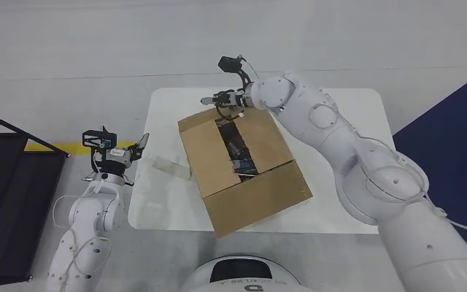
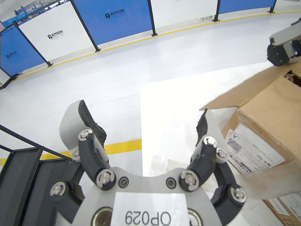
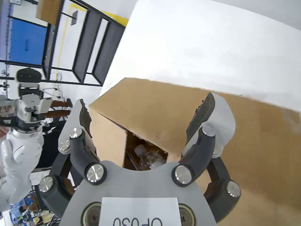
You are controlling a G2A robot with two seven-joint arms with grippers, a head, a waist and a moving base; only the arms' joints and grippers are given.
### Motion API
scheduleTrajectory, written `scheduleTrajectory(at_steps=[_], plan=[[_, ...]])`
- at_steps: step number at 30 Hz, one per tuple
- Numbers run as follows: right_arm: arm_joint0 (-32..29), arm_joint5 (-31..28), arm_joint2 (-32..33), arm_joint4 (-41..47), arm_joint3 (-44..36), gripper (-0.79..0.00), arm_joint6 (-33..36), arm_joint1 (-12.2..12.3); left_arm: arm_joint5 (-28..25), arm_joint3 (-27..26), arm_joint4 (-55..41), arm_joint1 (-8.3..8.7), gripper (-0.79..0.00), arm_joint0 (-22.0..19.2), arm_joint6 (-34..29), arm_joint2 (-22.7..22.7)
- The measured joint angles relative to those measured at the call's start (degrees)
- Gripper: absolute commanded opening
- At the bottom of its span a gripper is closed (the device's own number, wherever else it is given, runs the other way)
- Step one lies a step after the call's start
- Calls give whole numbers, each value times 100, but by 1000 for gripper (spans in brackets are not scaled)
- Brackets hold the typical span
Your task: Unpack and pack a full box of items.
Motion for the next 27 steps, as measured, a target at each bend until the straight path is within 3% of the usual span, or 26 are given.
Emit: scheduleTrajectory(at_steps=[4,8,10,16,21,24,27], plan=[[29,-1495,249,147,345,0,-139,5,0,0,0,0,0,0,0,0],[-77,-3279,522,279,669,0,47,234,-5,3,13,0,0,-2,-4,4],[-124,-3700,628,267,679,0,125,376,-56,35,189,6,0,-22,-80,47],[-588,-3722,1345,-228,63,0,-672,1223,-651,348,1143,36,0,-375,-1045,471],[-1478,-3724,2325,-1015,-948,0,-1388,2209,-1040,586,1412,14,0,-739,-1378,863],[-2125,-3724,2894,-1230,-1608,0,-1298,2702,-1078,644,1568,-5,0,-904,-1413,1053],[-2691,-3724,3314,-955,-2191,0,-696,3062,-971,738,1787,-32,0,-1104,-1494,1254]])
